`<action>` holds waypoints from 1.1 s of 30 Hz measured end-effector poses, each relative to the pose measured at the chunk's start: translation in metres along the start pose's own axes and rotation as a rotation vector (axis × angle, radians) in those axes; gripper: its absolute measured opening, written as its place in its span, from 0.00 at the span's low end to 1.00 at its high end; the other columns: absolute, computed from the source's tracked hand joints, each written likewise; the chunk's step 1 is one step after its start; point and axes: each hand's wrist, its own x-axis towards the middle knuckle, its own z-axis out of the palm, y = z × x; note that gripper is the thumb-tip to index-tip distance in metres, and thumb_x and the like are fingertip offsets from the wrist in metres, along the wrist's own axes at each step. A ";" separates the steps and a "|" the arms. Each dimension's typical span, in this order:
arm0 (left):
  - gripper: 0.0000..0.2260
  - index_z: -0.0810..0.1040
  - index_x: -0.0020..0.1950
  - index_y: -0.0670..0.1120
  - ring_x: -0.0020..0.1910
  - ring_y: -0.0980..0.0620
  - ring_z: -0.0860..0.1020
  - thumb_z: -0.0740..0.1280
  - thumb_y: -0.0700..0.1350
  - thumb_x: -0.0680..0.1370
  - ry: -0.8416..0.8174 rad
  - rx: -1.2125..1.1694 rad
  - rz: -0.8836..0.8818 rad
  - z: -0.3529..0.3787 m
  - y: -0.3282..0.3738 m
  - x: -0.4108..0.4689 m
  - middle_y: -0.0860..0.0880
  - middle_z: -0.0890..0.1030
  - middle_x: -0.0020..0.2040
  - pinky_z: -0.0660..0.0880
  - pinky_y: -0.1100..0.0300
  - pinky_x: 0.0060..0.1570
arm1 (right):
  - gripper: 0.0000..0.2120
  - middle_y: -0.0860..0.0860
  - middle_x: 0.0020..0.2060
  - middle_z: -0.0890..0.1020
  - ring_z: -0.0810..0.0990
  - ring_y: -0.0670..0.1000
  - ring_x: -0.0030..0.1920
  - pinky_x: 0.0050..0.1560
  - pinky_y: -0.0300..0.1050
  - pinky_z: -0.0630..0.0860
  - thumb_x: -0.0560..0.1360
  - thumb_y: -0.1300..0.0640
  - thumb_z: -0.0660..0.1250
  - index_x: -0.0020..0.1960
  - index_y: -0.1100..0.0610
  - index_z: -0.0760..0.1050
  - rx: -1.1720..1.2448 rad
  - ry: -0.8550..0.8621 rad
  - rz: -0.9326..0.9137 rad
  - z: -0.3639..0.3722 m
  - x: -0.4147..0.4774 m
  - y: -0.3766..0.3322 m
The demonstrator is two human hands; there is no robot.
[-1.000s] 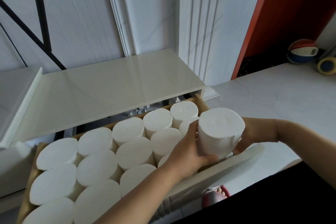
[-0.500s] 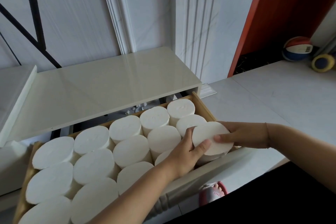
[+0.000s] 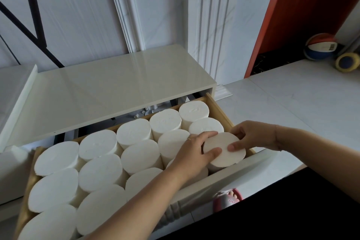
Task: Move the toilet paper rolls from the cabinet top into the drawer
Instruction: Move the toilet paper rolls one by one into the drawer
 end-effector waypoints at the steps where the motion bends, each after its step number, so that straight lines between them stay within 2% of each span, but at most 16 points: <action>1: 0.21 0.69 0.67 0.61 0.59 0.49 0.71 0.67 0.56 0.75 0.009 0.045 -0.010 0.000 -0.001 0.001 0.49 0.71 0.61 0.67 0.55 0.63 | 0.08 0.50 0.45 0.87 0.85 0.51 0.49 0.52 0.44 0.81 0.69 0.56 0.75 0.48 0.53 0.82 -0.028 0.021 -0.002 0.001 0.001 -0.001; 3: 0.21 0.69 0.67 0.62 0.60 0.47 0.68 0.67 0.57 0.75 0.018 0.113 -0.021 0.001 -0.001 0.002 0.49 0.68 0.59 0.64 0.54 0.65 | 0.08 0.50 0.45 0.87 0.84 0.52 0.49 0.54 0.44 0.81 0.68 0.56 0.76 0.47 0.52 0.83 -0.089 0.070 -0.003 0.003 0.003 -0.001; 6: 0.21 0.70 0.67 0.62 0.59 0.49 0.66 0.67 0.56 0.74 0.025 0.144 -0.007 0.001 0.000 0.002 0.51 0.66 0.56 0.61 0.60 0.61 | 0.07 0.49 0.44 0.87 0.84 0.51 0.48 0.54 0.43 0.80 0.67 0.55 0.77 0.45 0.49 0.83 -0.153 0.108 0.011 0.006 0.005 -0.002; 13: 0.22 0.70 0.67 0.63 0.53 0.56 0.61 0.69 0.54 0.74 0.047 0.147 0.041 0.003 -0.002 0.003 0.53 0.65 0.54 0.57 0.63 0.57 | 0.14 0.49 0.45 0.86 0.84 0.51 0.48 0.57 0.47 0.79 0.66 0.52 0.78 0.50 0.54 0.83 -0.322 0.182 0.051 0.013 0.006 -0.005; 18: 0.22 0.71 0.65 0.66 0.57 0.49 0.65 0.70 0.51 0.73 0.048 0.165 0.020 0.005 -0.007 0.005 0.52 0.66 0.55 0.60 0.62 0.62 | 0.14 0.48 0.43 0.86 0.83 0.49 0.46 0.53 0.44 0.79 0.65 0.49 0.78 0.49 0.52 0.83 -0.468 0.247 0.067 0.021 0.008 -0.006; 22: 0.22 0.71 0.65 0.65 0.58 0.47 0.66 0.70 0.50 0.73 0.056 0.191 0.028 0.005 -0.007 0.005 0.51 0.67 0.55 0.61 0.61 0.63 | 0.15 0.49 0.45 0.85 0.82 0.50 0.46 0.51 0.45 0.78 0.66 0.49 0.77 0.50 0.53 0.82 -0.560 0.272 0.089 0.025 0.007 -0.011; 26: 0.22 0.68 0.68 0.61 0.61 0.51 0.65 0.67 0.52 0.75 0.028 0.170 0.054 0.000 0.001 -0.005 0.62 0.66 0.51 0.60 0.60 0.63 | 0.21 0.50 0.53 0.82 0.79 0.51 0.52 0.54 0.43 0.75 0.69 0.47 0.75 0.59 0.54 0.77 -0.677 0.365 0.073 0.034 -0.003 -0.019; 27: 0.22 0.68 0.69 0.60 0.63 0.52 0.65 0.67 0.52 0.76 0.039 0.154 0.053 -0.003 0.001 -0.010 0.63 0.66 0.52 0.60 0.59 0.64 | 0.23 0.50 0.56 0.79 0.77 0.51 0.54 0.55 0.41 0.73 0.70 0.46 0.73 0.62 0.53 0.75 -0.680 0.423 0.032 0.040 -0.006 -0.021; 30: 0.22 0.66 0.70 0.60 0.66 0.56 0.62 0.65 0.56 0.76 0.122 0.206 0.041 -0.017 -0.010 -0.033 0.55 0.69 0.66 0.58 0.60 0.63 | 0.29 0.48 0.67 0.70 0.71 0.51 0.65 0.67 0.45 0.68 0.73 0.40 0.66 0.70 0.50 0.66 -0.579 0.551 -0.159 0.072 -0.018 -0.026; 33: 0.28 0.57 0.74 0.60 0.71 0.60 0.53 0.55 0.66 0.75 0.076 0.382 -0.009 -0.033 -0.029 -0.066 0.57 0.60 0.74 0.52 0.58 0.69 | 0.37 0.44 0.77 0.57 0.53 0.47 0.77 0.76 0.46 0.46 0.72 0.29 0.45 0.76 0.45 0.54 -0.628 0.505 -0.163 0.113 -0.021 -0.031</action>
